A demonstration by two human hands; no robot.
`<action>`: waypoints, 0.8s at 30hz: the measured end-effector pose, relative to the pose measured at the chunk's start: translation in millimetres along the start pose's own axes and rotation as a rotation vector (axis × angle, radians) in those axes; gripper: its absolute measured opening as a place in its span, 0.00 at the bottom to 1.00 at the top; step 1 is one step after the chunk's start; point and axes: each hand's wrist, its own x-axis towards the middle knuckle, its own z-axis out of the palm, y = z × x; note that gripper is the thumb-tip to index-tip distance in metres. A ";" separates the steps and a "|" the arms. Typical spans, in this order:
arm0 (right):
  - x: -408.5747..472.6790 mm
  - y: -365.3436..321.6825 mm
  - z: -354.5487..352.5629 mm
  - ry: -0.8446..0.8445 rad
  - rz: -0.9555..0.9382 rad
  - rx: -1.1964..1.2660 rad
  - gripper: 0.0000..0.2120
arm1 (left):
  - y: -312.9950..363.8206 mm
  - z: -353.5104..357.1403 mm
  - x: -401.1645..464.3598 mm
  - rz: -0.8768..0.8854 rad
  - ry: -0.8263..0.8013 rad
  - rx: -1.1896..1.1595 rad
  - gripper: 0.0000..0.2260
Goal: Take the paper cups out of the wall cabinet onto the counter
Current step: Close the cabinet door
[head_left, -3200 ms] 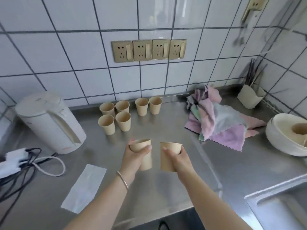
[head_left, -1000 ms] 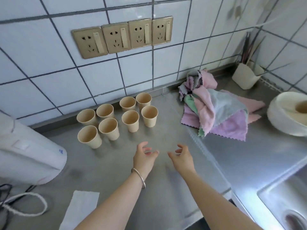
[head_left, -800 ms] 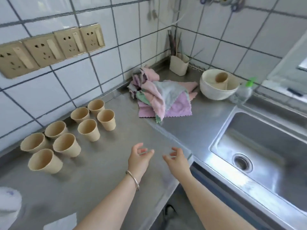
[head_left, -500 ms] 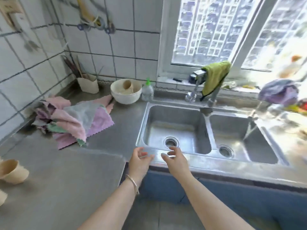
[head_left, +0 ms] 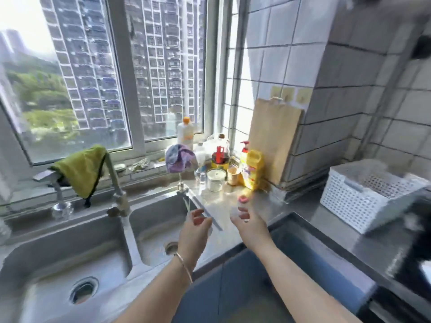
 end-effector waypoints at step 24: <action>247.2 -135.1 -334.9 0.606 -0.330 -0.254 0.18 | 290.2 337.2 216.0 0.460 -0.503 -0.287 0.11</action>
